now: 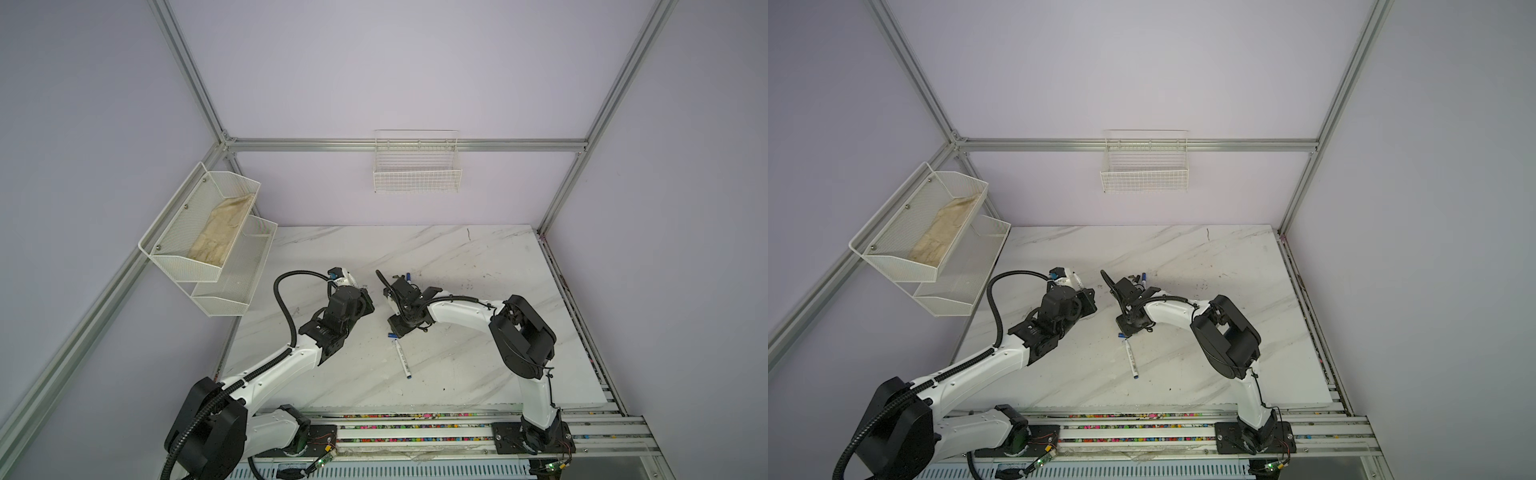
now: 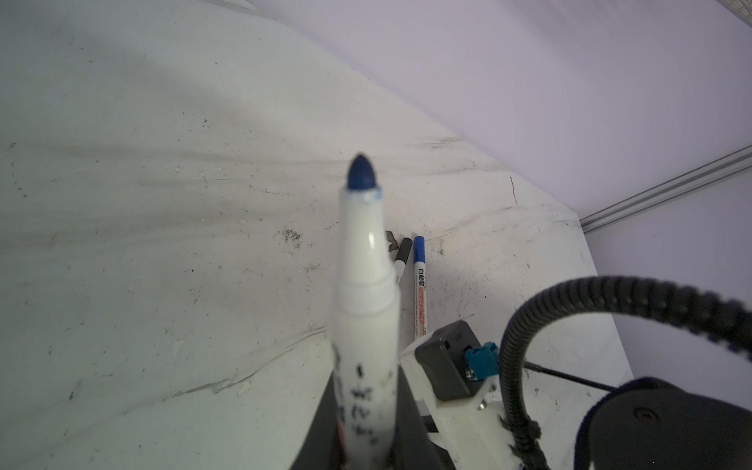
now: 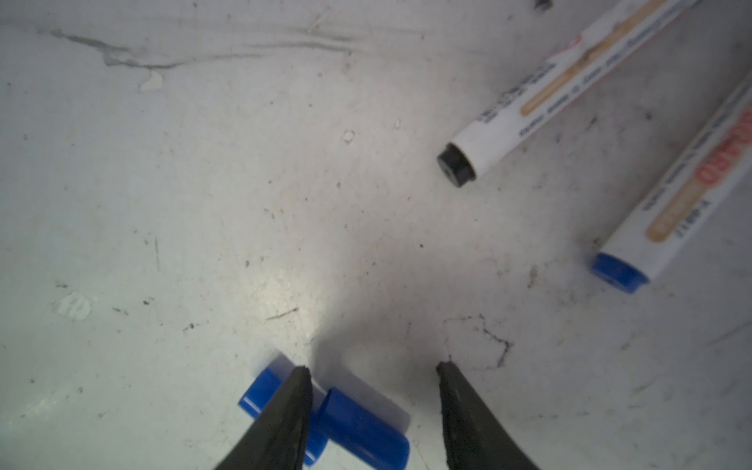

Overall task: Insert the pens into the pen caps
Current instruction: 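Hold the marker with the left gripper while the right gripper lowers to the caps, then move the right gripper over a loose blue cap on the table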

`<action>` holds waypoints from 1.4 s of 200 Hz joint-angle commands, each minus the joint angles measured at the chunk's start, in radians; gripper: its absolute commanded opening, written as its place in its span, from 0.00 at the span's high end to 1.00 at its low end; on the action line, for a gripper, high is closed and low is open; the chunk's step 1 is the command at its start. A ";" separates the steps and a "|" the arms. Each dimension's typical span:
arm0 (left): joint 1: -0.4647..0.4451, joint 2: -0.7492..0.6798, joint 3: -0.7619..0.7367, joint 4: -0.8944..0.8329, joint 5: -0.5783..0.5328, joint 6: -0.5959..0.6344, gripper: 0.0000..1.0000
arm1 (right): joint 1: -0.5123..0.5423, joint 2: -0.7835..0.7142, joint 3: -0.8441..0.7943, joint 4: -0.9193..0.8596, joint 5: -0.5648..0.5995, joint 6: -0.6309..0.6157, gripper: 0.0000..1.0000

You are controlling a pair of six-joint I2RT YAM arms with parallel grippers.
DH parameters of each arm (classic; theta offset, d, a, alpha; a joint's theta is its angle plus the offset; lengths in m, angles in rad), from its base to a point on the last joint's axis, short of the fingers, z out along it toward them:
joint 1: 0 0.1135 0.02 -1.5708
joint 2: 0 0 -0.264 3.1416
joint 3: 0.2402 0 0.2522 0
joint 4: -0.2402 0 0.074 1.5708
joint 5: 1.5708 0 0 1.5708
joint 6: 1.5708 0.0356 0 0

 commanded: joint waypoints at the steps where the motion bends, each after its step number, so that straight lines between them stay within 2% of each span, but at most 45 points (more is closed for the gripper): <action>1: 0.004 -0.018 -0.042 0.022 -0.012 0.014 1.00 | 0.004 -0.031 -0.029 -0.047 0.056 0.024 0.46; 62: 0.005 0.036 -0.007 0.036 0.027 0.009 1.00 | 0.001 -0.148 -0.162 -0.062 0.112 0.083 0.45; 84: 0.004 0.064 0.015 0.036 0.040 0.011 1.00 | -0.040 -0.199 -0.222 -0.063 0.122 0.103 0.45; 103: 0.004 0.085 0.034 0.043 0.054 0.012 1.00 | -0.095 -0.231 -0.246 -0.041 0.089 0.090 0.45; 132: 0.003 0.100 0.054 0.047 0.071 0.009 1.00 | -0.103 -0.284 -0.238 0.010 -0.017 0.047 0.44; 160: 0.004 0.097 0.049 0.046 0.069 0.006 1.00 | -0.112 -0.250 -0.210 0.012 -0.042 0.040 0.45; 180: 0.004 0.089 0.042 0.045 0.070 -0.001 1.00 | -0.128 -0.196 -0.197 -0.003 -0.025 0.082 0.45; 201: 0.004 0.077 0.033 0.043 0.069 -0.004 1.00 | -0.148 -0.175 -0.202 -0.020 0.043 0.128 0.47; 257: 0.005 0.082 0.025 0.044 0.074 -0.013 1.00 | -0.169 -0.218 -0.230 -0.009 0.109 0.125 0.49; 280: 0.004 0.093 0.028 0.049 0.083 -0.021 1.00 | -0.238 -0.265 -0.232 -0.014 0.134 0.150 0.49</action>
